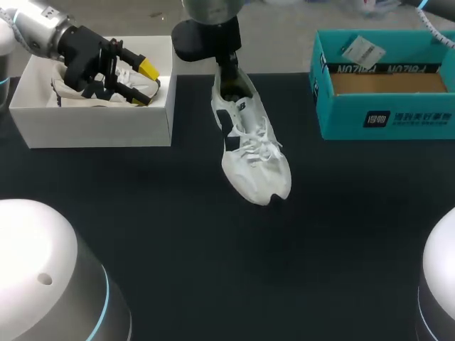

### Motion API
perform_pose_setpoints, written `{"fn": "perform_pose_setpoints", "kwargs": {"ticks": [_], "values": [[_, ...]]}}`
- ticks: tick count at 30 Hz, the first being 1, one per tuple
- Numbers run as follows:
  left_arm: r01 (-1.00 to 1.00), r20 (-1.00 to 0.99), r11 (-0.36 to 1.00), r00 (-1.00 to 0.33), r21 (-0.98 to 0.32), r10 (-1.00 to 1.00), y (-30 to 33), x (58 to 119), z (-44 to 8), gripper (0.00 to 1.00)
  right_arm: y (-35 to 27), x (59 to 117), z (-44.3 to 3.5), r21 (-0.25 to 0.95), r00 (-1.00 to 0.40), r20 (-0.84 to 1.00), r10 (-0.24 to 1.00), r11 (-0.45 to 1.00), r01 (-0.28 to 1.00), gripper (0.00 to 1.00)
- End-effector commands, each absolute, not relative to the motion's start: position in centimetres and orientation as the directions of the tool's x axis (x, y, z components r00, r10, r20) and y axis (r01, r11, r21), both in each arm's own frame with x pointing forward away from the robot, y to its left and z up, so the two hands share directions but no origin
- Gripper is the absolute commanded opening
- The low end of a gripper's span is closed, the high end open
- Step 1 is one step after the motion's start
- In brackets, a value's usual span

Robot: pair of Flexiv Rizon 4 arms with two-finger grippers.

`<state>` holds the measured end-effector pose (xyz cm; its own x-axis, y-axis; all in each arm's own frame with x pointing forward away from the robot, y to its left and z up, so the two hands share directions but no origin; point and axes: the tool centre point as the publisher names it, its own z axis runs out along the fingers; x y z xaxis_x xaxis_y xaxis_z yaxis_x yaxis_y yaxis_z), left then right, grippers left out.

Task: Take the shoe out of the shoebox, open the shoe tongue, remove and reinsert the insole, then place the shoe into the shoebox

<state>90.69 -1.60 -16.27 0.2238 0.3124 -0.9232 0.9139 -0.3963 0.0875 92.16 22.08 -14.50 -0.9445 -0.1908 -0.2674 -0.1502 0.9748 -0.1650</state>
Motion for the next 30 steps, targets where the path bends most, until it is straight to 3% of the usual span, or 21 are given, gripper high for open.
{"fn": "perform_pose_setpoints", "kwargs": {"ticks": [1,6,14,24,30], "values": [[0.913,-0.922,-0.398,0.225,0.088,0.314,-1.5,90.7,-16.3,1.00,22.1,92.2,-14.4,-0.165,-0.945,-0.266,-0.191,0.975,-0.151,0.00],[0.913,-0.922,-0.398,0.225,0.088,0.314,-1.5,90.7,-16.3,1.00,21.2,93.2,-14.4,-0.171,-0.943,-0.267,-0.198,0.973,-0.156,0.00],[0.913,-0.922,-0.398,0.225,0.088,0.314,-1.5,90.7,-16.3,1.00,14.0,98.1,-14.0,-0.158,-0.936,-0.300,-0.184,0.977,-0.141,0.00],[0.913,-0.922,-0.398,0.225,0.088,0.314,-1.5,90.7,-16.3,1.00,4.4,104.0,-12.8,-0.237,-0.946,-0.319,-0.063,0.971,0.015,0.00],[0.913,-0.922,-0.398,0.225,0.088,0.314,-1.5,90.7,-16.3,1.00,0.5,104.2,-11.8,-0.281,-0.928,-0.343,-0.143,0.959,-0.044,0.00]]}}
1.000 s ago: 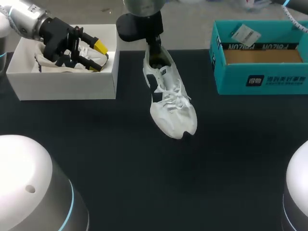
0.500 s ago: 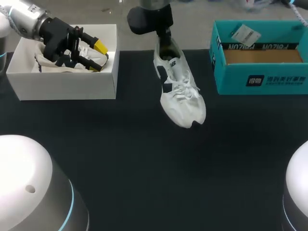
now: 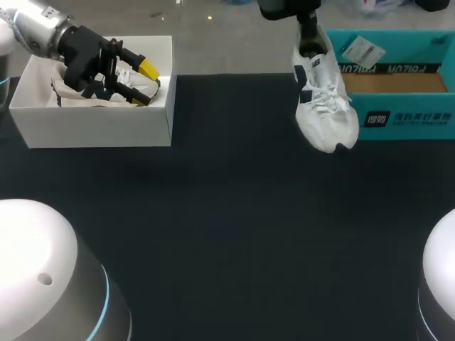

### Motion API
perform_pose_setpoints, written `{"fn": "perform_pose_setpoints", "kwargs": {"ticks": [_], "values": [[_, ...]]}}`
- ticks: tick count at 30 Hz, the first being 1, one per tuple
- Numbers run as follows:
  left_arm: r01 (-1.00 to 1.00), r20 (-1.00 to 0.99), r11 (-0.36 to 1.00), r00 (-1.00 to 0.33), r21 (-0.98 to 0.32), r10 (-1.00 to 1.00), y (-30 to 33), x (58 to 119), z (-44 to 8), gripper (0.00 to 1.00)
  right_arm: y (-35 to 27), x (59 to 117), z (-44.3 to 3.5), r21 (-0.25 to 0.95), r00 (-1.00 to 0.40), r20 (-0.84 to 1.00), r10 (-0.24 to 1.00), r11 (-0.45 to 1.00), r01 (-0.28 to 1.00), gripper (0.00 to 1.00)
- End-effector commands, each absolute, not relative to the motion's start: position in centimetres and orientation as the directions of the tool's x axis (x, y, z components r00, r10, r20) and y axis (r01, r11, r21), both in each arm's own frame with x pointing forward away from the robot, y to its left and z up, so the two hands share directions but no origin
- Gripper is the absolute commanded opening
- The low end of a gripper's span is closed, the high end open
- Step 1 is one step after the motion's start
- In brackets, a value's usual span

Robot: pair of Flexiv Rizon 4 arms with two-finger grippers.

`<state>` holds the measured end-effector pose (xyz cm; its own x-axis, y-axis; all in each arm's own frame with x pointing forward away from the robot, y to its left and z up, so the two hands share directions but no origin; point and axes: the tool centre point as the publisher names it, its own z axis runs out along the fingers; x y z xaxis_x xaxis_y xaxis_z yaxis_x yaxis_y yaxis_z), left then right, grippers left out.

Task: Take the shoe out of the shoebox, open the shoe tongue, remove and reinsert the insole, then place the shoe into the shoebox

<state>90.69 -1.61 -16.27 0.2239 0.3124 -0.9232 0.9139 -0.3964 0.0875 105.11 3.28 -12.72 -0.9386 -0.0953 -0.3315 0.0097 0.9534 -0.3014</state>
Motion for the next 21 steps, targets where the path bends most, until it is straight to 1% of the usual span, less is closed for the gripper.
{"fn": "perform_pose_setpoints", "kwargs": {"ticks": [1,4,5,6,7,21], "values": [[0.913,-0.922,-0.398,0.225,0.088,0.314,-1.5,90.7,-16.3,1.00,-0.1,103.9,-11.7,-0.278,-0.921,-0.351,-0.171,0.958,-0.071,0.00],[0.913,-0.922,-0.398,0.225,0.088,0.314,-1.5,90.7,-16.3,1.00,-1.5,103.2,-11.4,-0.257,-0.903,-0.348,-0.251,0.952,-0.166,0.00],[0.913,-0.922,-0.398,0.225,0.088,0.314,-1.5,90.7,-16.3,1.00,-1.8,102.9,-11.4,-0.252,-0.904,-0.339,-0.261,0.951,-0.180,0.00],[0.913,-0.922,-0.398,0.225,0.088,0.314,-1.5,90.7,-16.3,1.00,-1.9,102.8,-11.4,-0.253,-0.905,-0.337,-0.259,0.951,-0.177,0.00],[0.913,-0.922,-0.398,0.225,0.088,0.314,-1.5,90.7,-16.3,1.00,-1.8,102.6,-11.4,-0.239,-0.919,-0.325,-0.224,0.960,-0.150,0.00],[0.913,-0.922,-0.398,0.225,0.088,0.314,-1.5,90.7,-16.3,1.00,-1.8,102.6,-11.4,-0.239,-0.919,-0.325,-0.224,0.960,-0.150,0.00]]}}
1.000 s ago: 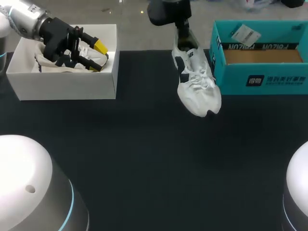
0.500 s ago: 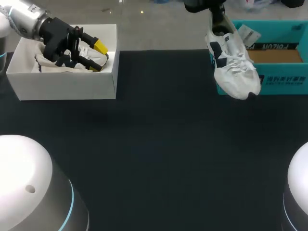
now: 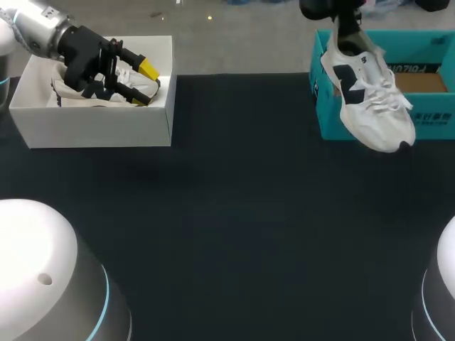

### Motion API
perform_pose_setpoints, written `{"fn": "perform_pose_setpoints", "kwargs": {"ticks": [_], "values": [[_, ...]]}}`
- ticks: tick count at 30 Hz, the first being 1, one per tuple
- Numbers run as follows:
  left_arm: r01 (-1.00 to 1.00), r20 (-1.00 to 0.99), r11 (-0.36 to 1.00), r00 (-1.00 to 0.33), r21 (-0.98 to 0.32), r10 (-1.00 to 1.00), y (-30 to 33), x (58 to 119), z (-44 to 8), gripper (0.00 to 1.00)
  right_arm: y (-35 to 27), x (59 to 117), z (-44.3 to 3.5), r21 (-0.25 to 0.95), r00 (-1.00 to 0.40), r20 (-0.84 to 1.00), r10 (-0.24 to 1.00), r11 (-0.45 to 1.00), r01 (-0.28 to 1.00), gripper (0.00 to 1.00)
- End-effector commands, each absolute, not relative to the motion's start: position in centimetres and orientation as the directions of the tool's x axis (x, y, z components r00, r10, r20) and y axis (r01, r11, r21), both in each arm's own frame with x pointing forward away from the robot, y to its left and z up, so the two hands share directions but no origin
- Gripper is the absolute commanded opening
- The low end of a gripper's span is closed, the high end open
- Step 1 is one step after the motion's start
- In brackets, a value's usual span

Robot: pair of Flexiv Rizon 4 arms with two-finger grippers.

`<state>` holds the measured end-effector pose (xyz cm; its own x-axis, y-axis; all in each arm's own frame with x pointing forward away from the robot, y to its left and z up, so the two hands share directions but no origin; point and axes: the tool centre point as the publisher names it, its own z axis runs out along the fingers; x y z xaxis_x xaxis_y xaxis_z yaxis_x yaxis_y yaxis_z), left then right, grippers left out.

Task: Take the shoe out of the shoebox, open the shoe tongue, remove and reinsert the insole, then place the shoe into the shoebox

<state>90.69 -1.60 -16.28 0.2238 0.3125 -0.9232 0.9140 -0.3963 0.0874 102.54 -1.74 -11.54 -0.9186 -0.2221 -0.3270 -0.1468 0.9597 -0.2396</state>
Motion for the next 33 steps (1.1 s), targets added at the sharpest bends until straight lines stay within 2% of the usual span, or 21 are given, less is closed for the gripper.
{"fn": "perform_pose_setpoints", "kwargs": {"ticks": [1,6,16,23,28,33], "values": [[0.913,-0.922,-0.398,0.225,0.088,0.314,-1.5,90.7,-16.3,1.00,-1.8,102.6,-11.4,-0.239,-0.919,-0.325,-0.224,0.960,-0.150,0.00],[0.913,-0.922,-0.398,0.225,0.088,0.314,-1.5,90.7,-16.3,1.00,-4.4,104.5,-11.9,-0.270,-0.934,-0.288,-0.213,0.953,-0.135,0.00],[0.913,-0.922,-0.398,0.225,0.088,0.314,-1.5,90.7,-16.3,1.00,-17.7,112.2,-12.9,-0.341,-0.954,-0.290,-0.082,0.940,0.023,0.00],[0.913,-0.922,-0.398,0.225,0.088,0.314,-1.5,90.7,-16.3,1.00,-24.8,112.9,-12.3,-0.349,-0.961,-0.271,-0.058,0.936,0.042,0.00],[0.913,-0.922,-0.398,0.225,0.088,0.314,-1.5,90.7,-16.3,1.00,-27.9,112.2,-13.0,-0.333,-0.975,-0.207,-0.080,0.943,-0.007,0.00],[0.913,-0.922,-0.398,0.225,0.088,0.314,-1.5,90.7,-16.3,1.00,-30.2,111.9,-14.3,-0.336,-0.985,-0.165,-0.050,0.942,0.009,0.00]]}}
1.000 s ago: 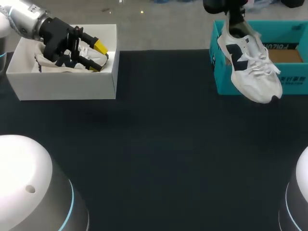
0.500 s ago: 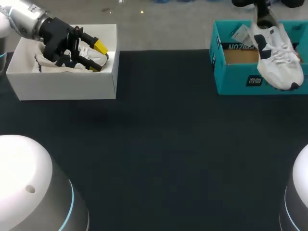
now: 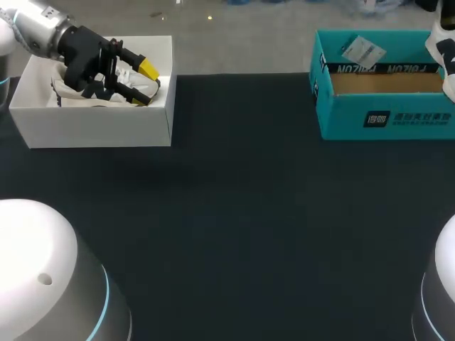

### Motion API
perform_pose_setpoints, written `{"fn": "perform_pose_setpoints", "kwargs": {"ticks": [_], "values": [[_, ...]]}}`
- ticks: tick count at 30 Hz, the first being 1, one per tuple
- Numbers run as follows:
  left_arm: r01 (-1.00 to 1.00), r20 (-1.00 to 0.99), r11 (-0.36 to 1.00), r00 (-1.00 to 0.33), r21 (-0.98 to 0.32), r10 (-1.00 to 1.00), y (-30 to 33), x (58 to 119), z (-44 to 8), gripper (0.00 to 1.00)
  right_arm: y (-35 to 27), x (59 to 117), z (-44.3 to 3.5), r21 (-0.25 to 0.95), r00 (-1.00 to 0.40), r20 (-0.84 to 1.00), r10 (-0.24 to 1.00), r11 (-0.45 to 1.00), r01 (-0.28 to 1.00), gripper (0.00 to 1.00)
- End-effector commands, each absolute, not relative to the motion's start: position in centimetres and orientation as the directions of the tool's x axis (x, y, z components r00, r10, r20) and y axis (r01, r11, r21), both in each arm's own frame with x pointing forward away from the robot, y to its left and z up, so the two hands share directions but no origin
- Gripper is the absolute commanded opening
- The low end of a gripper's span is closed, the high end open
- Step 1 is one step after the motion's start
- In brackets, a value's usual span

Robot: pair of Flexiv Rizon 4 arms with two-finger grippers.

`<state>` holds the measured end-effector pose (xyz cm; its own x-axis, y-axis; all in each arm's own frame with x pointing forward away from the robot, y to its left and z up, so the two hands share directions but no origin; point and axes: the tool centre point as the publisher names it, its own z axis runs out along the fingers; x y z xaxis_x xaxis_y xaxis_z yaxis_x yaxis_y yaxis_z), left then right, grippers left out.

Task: Take the shoe out of the shoebox, open the shoe tongue, remove and reinsert the insole, then place the shoe into the shoebox

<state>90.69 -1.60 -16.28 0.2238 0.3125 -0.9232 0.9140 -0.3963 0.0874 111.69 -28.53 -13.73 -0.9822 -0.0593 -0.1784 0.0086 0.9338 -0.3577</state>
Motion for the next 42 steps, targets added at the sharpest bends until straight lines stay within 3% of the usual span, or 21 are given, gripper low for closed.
{"fn": "perform_pose_setpoints", "kwargs": {"ticks": [1,18,24,27,31,36,42], "values": [[0.913,-0.922,-0.398,0.225,0.088,0.314,-1.5,90.7,-16.3,1.00,-30.5,111.8,-14.5,-0.332,-0.986,-0.158,-0.046,0.943,0.009,0.00],[0.913,-0.922,-0.398,0.225,0.088,0.314,-1.5,90.7,-16.3,1.00,-34.6,111.7,-16.2,-0.325,-0.970,-0.166,0.177,0.919,0.223,0.00],[0.913,-0.922,-0.398,0.225,0.088,0.314,-1.5,90.7,-16.3,1.00,-34.5,111.6,-15.4,-0.293,-0.868,-0.159,0.471,0.817,0.497,0.00],[0.913,-0.922,-0.398,0.225,0.088,0.314,-1.5,90.7,-16.3,1.00,-34.7,111.2,-15.0,-0.258,-0.691,-0.169,0.703,0.645,0.719,0.00],[0.913,-0.922,-0.398,0.225,0.088,0.314,-1.5,90.7,-16.3,1.00,-36.1,110.7,-15.0,-0.112,-0.278,-0.119,0.953,0.266,0.958,0.00],[0.913,-0.922,-0.398,0.225,0.088,0.314,-1.5,90.7,-16.3,1.00,-37.4,110.6,-15.2,-0.034,0.084,-0.059,0.995,-0.087,0.996,0.00],[0.913,-0.922,-0.398,0.225,0.088,0.314,-1.5,90.7,-16.3,1.00,-37.0,110.8,-15.0,-0.038,0.366,-0.069,0.928,-0.369,0.929,0.00]]}}
